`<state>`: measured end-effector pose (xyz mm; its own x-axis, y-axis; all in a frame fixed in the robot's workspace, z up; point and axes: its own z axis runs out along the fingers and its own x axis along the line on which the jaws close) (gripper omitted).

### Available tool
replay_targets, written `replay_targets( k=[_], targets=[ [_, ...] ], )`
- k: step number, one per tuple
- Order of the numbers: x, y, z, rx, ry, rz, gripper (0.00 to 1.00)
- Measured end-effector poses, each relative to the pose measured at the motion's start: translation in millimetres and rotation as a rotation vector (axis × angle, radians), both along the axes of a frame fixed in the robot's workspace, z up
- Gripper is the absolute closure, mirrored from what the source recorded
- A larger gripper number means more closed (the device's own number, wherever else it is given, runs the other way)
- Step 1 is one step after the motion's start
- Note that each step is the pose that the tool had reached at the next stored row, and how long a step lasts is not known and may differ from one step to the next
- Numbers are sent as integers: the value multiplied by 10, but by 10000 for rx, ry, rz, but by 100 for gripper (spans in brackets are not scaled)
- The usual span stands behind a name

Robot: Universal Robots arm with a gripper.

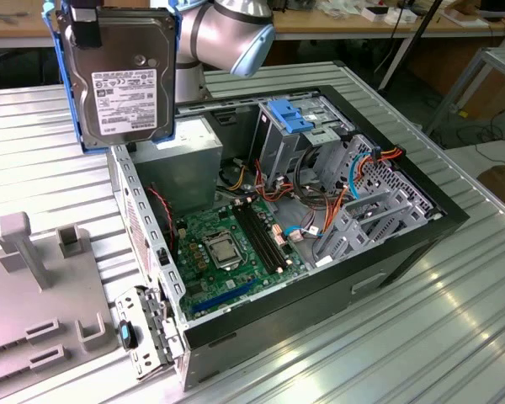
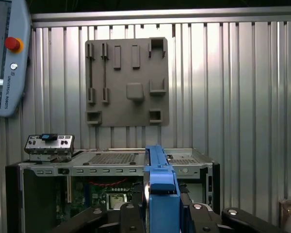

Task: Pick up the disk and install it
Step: 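Pick up the disk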

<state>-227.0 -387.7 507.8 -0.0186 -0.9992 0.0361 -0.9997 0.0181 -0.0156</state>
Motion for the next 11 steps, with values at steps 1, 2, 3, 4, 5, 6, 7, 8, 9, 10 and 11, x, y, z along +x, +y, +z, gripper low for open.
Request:
replay_targets(
  k=[1,2,3,4,5,6,7,8,9,10,11],
  targets=[
    [50,0,-6,-2,-2,-1,63],
    [90,0,-10,-3,-3,-1,63],
    [138,0,-15,-4,-6,-1,63],
    [185,0,-19,-4,-8,0,63],
    [245,0,-24,-5,-9,0,63],
    [288,0,-28,-6,-11,-1,63],
    [336,0,-33,-6,-12,-1,63],
    [383,0,-40,-6,-14,0,63],
    [449,0,-49,-4,-16,-1,63],
    [494,0,-55,-6,-15,-1,63],
    [560,-1,-68,-8,-15,-15,63]
  ],
)
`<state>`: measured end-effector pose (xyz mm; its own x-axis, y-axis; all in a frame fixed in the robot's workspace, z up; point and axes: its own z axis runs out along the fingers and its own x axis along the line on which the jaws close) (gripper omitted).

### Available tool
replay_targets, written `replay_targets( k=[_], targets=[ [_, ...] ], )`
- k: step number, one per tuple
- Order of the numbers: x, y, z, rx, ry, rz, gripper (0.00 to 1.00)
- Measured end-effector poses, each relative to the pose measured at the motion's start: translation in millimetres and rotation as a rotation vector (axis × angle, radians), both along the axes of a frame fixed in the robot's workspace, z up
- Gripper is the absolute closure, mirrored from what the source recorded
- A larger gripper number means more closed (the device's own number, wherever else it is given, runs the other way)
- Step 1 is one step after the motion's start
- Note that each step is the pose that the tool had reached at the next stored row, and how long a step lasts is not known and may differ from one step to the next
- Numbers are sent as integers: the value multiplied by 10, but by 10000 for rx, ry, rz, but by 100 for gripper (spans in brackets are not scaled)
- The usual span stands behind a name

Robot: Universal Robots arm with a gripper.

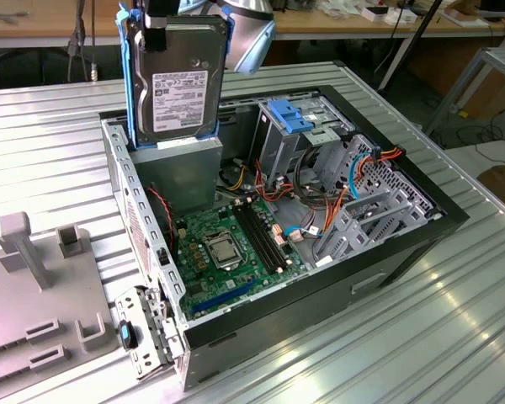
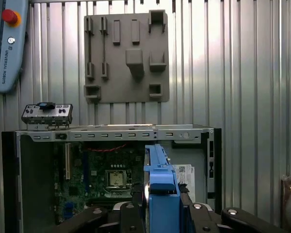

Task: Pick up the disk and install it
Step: 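Pick up the disk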

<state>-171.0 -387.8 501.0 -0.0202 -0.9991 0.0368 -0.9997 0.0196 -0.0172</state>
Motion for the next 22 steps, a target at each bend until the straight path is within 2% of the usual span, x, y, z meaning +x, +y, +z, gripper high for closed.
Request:
replay_targets(
  k=[2,9,11,17,22],
  targets=[
    [47,-12,-19,1,-1,-8,63],
    [80,-102,-66,-1,1,-32,63],
    [211,-102,-88,-9,0,-32,63],
    [499,-108,-141,-9,0,-42,63],
    [527,-195,-164,-9,0,-60,63]
  ],
)
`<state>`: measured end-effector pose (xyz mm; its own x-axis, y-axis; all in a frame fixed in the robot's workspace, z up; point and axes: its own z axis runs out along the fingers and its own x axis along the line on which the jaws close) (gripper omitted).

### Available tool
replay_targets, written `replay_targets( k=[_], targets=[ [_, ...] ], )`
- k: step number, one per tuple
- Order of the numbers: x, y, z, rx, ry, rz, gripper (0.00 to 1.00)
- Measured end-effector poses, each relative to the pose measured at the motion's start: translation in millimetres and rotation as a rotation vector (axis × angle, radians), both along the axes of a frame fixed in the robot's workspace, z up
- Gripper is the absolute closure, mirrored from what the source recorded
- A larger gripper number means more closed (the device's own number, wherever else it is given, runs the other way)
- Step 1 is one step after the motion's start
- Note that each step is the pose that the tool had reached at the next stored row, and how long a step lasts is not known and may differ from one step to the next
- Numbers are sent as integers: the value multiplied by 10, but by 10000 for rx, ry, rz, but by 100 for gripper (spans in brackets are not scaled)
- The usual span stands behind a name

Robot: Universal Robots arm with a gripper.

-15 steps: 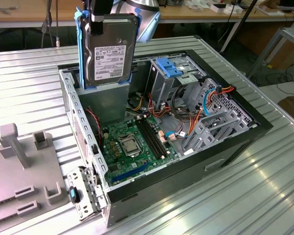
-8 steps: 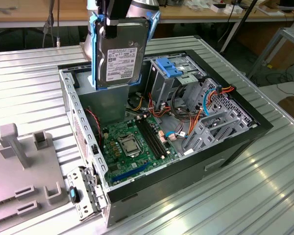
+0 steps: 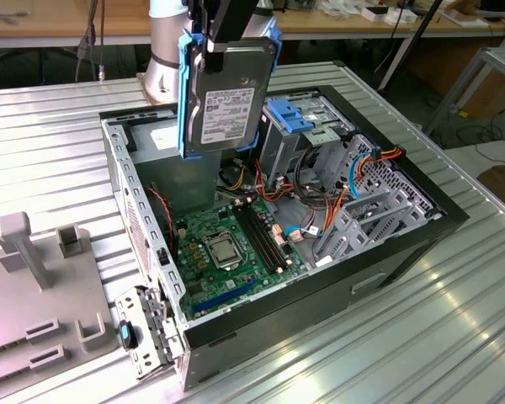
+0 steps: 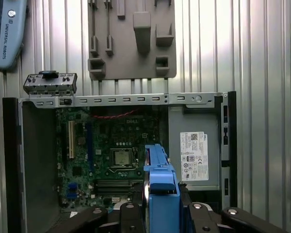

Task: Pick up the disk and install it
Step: 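Pick up the disk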

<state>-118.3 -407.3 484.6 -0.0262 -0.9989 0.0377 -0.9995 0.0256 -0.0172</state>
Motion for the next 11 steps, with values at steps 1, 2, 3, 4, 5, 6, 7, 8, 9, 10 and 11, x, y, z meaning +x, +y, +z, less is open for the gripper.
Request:
replay_targets(
  k=[1,2,3,4,5,6,7,8,9,10,11],
  targets=[
    [0,-27,-3,0,0,-4,63],
    [1,-47,-5,-2,1,-8,63],
    [1,-70,-8,-3,1,-14,63],
    [1,-91,-11,-3,1,-19,63],
    [1,-111,-14,-3,0,-24,63],
    [1,-129,-15,-5,0,-29,63],
    [1,-149,-17,-7,0,-32,63],
    [2,-166,-19,-9,1,-36,63],
    [2,-189,-21,-11,1,-42,63],
    [3,-208,-24,-11,0,-46,63],
    [4,-226,-27,-11,0,-50,63]
  ],
)
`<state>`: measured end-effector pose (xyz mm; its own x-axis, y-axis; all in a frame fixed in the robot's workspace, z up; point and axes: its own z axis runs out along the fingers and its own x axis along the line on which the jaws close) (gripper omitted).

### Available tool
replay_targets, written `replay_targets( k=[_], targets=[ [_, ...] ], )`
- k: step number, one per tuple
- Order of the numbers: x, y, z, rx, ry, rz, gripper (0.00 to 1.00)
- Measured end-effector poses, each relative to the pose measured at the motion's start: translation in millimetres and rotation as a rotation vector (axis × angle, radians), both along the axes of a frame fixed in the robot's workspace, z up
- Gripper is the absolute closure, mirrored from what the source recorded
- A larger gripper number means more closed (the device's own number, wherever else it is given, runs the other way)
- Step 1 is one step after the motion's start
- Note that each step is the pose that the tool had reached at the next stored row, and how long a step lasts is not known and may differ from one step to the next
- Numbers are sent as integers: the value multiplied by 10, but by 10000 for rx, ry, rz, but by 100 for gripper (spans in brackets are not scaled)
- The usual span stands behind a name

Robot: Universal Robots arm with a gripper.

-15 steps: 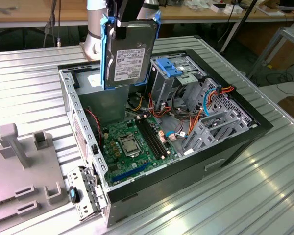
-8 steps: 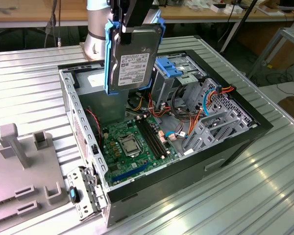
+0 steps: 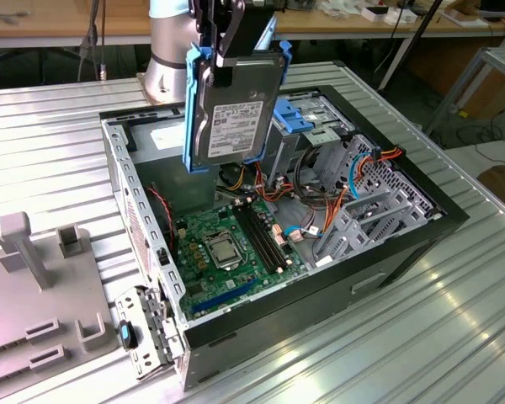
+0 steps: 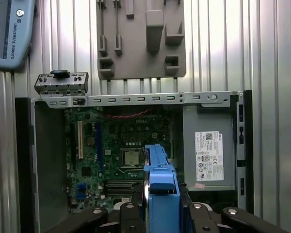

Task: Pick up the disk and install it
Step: 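Pick up the disk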

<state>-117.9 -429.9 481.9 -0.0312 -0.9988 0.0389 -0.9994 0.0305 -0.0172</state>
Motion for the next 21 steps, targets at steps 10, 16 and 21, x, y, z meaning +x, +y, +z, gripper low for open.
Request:
replay_targets(
  k=[10,16,21],
  targets=[
    [224,-75,-73,-8,0,-34,63],
    [357,-137,-97,-12,0,-62,63],
    [501,-163,-99,-11,-11,-65,63]
  ],
)
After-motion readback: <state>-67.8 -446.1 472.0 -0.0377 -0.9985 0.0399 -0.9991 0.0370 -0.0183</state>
